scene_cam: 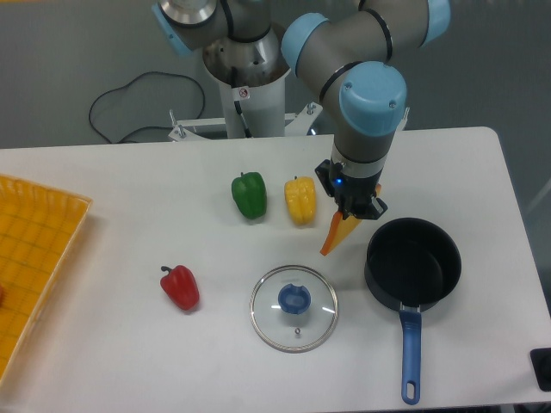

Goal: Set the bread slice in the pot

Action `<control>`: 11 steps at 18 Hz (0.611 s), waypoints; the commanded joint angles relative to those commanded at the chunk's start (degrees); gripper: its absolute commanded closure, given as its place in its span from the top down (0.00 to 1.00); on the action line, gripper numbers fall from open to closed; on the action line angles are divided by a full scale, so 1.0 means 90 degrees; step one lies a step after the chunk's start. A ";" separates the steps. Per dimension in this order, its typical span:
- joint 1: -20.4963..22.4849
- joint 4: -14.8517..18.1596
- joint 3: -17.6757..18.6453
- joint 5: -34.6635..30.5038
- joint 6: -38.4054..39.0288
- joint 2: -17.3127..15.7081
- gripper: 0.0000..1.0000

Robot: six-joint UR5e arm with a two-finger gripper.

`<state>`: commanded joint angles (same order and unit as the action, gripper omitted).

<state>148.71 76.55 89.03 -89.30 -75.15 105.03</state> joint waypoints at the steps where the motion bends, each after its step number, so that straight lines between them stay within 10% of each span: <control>1: 0.0000 0.0000 0.0000 0.0000 0.0000 0.0000 0.13; 11: 0.0049 -0.0136 -0.0029 0.0058 0.0136 0.0000 0.14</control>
<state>149.15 75.33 88.77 -88.77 -73.92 105.03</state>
